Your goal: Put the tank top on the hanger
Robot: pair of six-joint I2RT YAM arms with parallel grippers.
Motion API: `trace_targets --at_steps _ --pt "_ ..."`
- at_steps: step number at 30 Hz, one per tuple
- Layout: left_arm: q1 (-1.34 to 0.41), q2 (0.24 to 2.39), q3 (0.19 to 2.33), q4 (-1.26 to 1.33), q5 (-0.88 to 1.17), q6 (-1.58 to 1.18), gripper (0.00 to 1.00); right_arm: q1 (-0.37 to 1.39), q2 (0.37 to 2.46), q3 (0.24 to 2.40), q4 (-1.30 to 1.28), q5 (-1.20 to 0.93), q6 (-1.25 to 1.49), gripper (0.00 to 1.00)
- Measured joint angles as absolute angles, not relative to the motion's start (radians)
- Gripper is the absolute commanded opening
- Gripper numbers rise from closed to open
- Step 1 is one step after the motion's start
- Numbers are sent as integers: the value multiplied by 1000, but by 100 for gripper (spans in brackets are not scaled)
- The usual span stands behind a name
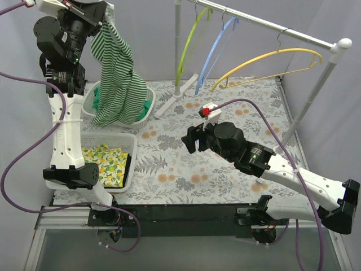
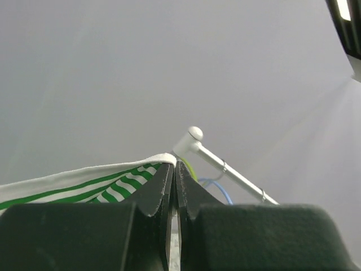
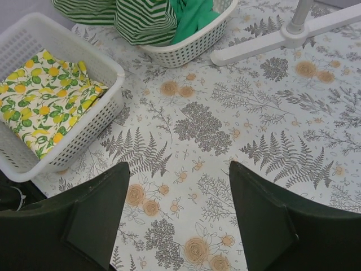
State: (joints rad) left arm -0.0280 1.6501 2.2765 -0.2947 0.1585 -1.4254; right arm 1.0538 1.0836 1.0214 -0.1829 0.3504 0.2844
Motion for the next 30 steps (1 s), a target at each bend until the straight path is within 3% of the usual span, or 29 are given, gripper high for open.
trace_targets --at_steps 7,12,20,27,30 --pt "-28 1614 2260 -178 410 -1477 0 1054 1019 1102 -228 389 246 81" --pt "-53 1479 2085 -52 567 -1538 0 1054 971 1156 -238 422 220 81" --pt "-343 1140 1363 65 651 -1512 0 1054 925 1147 -249 450 217 81" --pt "-644 918 635 63 640 -1545 0 1053 880 960 -290 430 302 80" --pt "-766 832 468 61 636 -1589 0 1053 892 892 -316 395 339 80"
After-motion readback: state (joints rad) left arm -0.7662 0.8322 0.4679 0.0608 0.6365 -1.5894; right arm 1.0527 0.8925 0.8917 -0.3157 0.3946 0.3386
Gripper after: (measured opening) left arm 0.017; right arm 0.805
